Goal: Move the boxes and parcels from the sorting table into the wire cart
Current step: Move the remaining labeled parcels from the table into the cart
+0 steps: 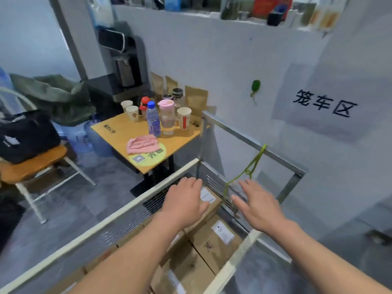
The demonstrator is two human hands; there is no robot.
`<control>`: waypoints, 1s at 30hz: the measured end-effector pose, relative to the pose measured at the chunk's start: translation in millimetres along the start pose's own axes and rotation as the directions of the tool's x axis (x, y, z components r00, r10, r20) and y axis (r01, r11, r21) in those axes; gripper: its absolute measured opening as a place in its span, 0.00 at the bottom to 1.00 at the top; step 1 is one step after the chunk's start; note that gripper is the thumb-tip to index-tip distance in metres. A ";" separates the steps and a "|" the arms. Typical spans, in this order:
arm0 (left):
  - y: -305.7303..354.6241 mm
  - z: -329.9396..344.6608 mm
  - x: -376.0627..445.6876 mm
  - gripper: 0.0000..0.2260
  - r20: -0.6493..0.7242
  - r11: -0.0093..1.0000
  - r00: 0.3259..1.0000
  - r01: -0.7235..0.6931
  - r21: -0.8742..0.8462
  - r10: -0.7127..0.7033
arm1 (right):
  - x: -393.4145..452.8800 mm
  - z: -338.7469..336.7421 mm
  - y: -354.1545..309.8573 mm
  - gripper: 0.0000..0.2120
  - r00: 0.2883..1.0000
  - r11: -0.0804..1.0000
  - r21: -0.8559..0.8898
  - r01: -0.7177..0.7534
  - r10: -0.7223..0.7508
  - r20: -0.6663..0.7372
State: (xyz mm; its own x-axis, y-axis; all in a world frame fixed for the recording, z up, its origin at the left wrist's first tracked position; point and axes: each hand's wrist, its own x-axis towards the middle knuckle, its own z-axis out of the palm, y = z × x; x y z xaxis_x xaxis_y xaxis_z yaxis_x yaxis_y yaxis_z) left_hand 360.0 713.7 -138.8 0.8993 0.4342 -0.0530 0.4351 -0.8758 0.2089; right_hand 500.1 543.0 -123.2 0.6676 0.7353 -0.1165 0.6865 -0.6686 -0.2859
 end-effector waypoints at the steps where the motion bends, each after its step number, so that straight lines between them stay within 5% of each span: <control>1: 15.6 -6.4 5.6 0.26 -0.018 0.999 0.999 -0.043 -0.001 0.043 | -9.0 -13.5 9.3 0.26 0.999 0.999 -0.014 -0.040 0.039 -0.034; 14: 251.5 -45.1 40.3 0.29 -0.138 0.874 0.864 -0.484 0.037 0.485 | -146.1 -115.9 164.7 0.35 0.846 0.900 0.038 -0.433 0.421 -0.328; 30: 516.5 -42.8 16.0 0.35 -0.076 0.687 0.686 -0.707 0.165 0.724 | -299.4 -179.0 350.3 0.33 0.616 0.757 0.207 -0.619 0.632 -0.470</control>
State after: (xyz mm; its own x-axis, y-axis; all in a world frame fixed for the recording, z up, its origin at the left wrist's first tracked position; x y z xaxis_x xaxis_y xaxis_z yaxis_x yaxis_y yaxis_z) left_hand 597.2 277.4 10.1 0.9284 -0.3200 0.1889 -0.3295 -0.9440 0.0199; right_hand 592.3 68.8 -18.1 0.9806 -0.0218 0.1948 0.0470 -0.9387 -0.3416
